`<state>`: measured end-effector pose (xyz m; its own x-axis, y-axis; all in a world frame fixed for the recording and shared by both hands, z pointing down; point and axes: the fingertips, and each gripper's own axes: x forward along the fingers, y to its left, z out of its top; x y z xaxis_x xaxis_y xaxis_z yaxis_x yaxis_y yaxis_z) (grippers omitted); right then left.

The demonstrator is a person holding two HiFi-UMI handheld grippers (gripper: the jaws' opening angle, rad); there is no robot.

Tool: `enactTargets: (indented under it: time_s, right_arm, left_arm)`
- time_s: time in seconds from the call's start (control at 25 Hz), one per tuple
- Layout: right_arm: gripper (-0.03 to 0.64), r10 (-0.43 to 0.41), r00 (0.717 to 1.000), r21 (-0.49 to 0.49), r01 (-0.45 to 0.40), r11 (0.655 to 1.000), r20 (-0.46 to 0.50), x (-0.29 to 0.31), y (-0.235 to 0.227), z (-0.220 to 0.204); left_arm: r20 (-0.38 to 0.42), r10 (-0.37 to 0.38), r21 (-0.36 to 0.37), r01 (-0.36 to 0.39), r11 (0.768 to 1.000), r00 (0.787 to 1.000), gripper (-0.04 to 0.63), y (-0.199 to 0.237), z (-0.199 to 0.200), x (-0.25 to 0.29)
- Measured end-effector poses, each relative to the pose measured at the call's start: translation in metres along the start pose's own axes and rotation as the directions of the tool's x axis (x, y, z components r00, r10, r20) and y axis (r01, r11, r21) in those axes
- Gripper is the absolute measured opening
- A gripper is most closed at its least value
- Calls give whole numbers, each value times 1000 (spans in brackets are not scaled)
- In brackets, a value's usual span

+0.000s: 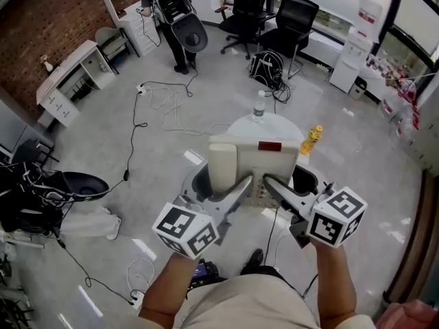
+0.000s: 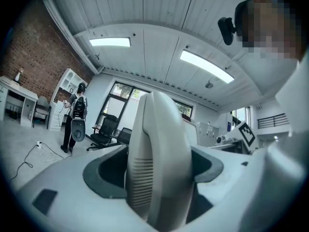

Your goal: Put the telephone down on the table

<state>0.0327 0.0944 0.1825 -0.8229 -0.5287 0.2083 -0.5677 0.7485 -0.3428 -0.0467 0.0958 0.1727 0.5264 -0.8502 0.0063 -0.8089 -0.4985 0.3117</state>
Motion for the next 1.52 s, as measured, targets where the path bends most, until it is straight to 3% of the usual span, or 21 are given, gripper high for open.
enactTargets:
  time_s: [0.52,0.76,1.04,1.52]
  right_arm:
    - [249,0,1000,25,0,1000,3,-16,-86,15]
    - [248,-86,996,41,85,996,33,-15,-113,21]
    - [249,-217,974,63,213,975,69,-23,-128,30]
    - [248,-337,938,109,328,938,84,-5,-155,23]
  left_arm:
    - [-16,-8,1,8,1000,1000,368,-15,-19,86]
    - [-39,-99,0,99,995,994,368,-11,-22,121]
    - [-78,-238,-9,238,971,968,368,-15,-19,147]
    - [-130,-355,-32,354,935,926,367,7,-33,181]
